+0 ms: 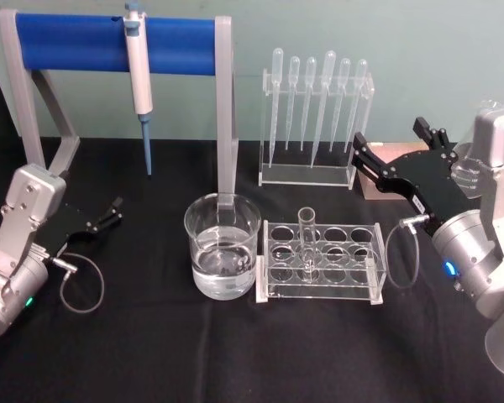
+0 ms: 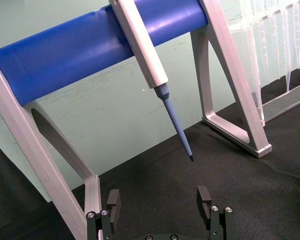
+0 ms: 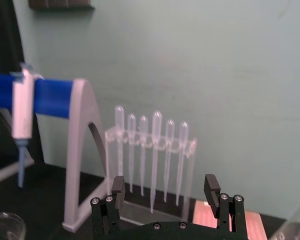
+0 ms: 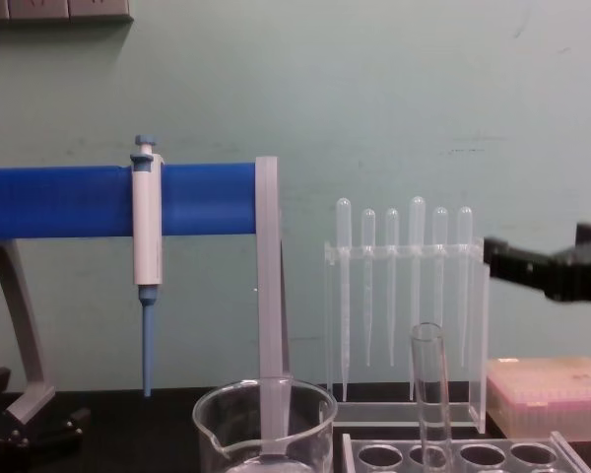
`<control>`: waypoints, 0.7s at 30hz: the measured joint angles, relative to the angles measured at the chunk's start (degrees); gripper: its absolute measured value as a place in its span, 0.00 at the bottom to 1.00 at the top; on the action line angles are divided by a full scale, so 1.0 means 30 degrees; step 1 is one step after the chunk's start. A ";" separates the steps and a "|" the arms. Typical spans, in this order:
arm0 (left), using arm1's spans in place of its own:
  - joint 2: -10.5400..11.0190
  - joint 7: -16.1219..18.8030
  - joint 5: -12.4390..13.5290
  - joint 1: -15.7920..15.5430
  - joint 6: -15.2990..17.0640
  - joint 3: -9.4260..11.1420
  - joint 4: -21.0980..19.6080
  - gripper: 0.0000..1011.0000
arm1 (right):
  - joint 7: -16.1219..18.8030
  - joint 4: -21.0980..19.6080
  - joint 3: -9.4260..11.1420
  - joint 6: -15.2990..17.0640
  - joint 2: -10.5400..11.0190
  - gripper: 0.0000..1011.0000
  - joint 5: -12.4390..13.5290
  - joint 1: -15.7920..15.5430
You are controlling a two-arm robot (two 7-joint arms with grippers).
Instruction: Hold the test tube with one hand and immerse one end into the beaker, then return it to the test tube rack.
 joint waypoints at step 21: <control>0.0001 0.0000 0.0000 0.0001 0.0001 0.0001 -0.0001 0.99 | 0.1028 0.1896 -0.0412 0.1992 -0.0221 0.99 -0.1462 0.0544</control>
